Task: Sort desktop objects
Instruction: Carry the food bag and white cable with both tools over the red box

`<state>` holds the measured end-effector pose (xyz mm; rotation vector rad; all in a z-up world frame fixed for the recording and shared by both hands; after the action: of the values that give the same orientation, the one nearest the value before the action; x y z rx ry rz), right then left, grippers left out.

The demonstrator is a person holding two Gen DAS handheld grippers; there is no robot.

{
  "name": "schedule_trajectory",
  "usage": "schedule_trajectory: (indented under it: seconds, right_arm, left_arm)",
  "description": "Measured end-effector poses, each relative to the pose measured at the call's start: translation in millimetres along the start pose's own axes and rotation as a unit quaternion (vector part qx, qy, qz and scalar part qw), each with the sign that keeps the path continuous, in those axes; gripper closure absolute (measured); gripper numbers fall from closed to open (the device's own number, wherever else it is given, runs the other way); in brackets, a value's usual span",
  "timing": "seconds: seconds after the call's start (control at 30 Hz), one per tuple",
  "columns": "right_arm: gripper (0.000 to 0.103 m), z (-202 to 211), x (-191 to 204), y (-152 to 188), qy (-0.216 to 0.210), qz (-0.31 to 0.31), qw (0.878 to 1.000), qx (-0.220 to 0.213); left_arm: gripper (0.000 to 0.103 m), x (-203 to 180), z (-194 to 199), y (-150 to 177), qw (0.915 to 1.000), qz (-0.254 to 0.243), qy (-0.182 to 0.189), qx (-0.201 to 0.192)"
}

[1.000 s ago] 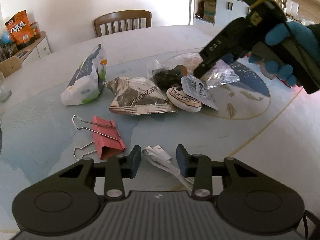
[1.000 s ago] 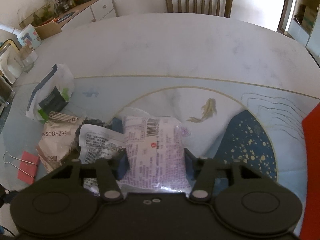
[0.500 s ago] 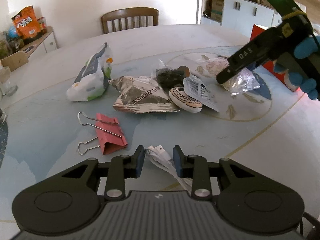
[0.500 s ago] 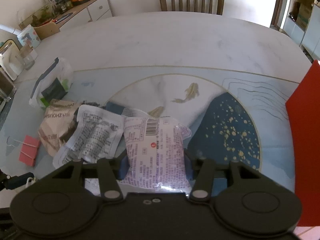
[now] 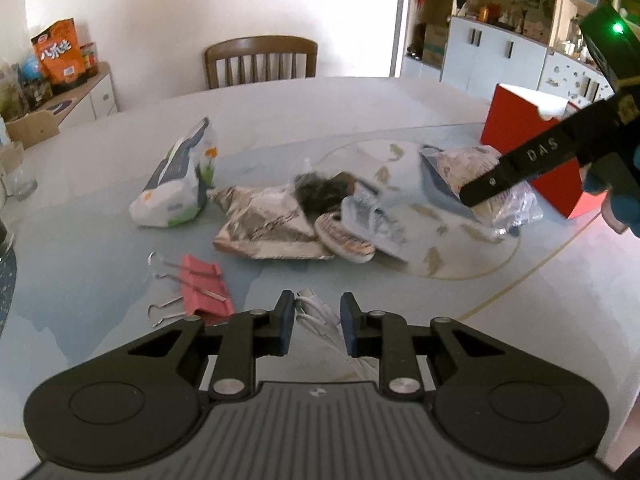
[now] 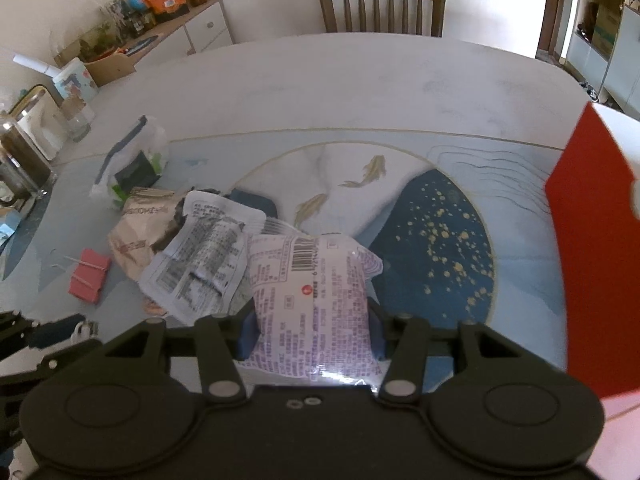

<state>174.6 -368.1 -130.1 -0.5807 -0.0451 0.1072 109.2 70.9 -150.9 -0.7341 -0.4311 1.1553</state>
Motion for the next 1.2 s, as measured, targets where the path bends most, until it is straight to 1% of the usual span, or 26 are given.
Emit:
schedule_trajectory:
  seconds: [0.33, 0.7, 0.9, 1.2]
  right_arm:
    - [0.052, 47.0, -23.4, 18.9, 0.009, -0.012, 1.0, -0.002]
    - [0.052, 95.9, -64.7, 32.7, 0.036, -0.035, 0.999, -0.015]
    - [0.052, 120.8, -88.7, 33.7, 0.048, -0.041, 0.998, -0.023]
    - [0.052, 152.4, -128.7, 25.8, 0.057, -0.045, 0.996, -0.05]
  left_arm:
    - [0.08, -34.8, 14.3, -25.9, 0.9993, -0.019, 0.026, -0.02]
    - [0.08, -90.0, 20.0, -61.6, 0.996, -0.054, 0.06, -0.039]
    - [0.08, -123.4, 21.4, -84.2, 0.9931, -0.074, 0.075, -0.053]
    - [0.08, -175.8, 17.4, -120.8, 0.9877, -0.101, 0.091, -0.077]
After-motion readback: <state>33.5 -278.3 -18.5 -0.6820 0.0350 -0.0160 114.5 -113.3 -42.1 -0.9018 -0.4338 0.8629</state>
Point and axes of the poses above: each gripper's, at about its wrist camera, not at the fingertips, and z roughly against the way its jaws point, x to its left, y to its underside, the point moved 6 cm from there along -z, roughly the way its jaws point, and after that the axes turned 3 degrees about -z, right-handed, at the moved point
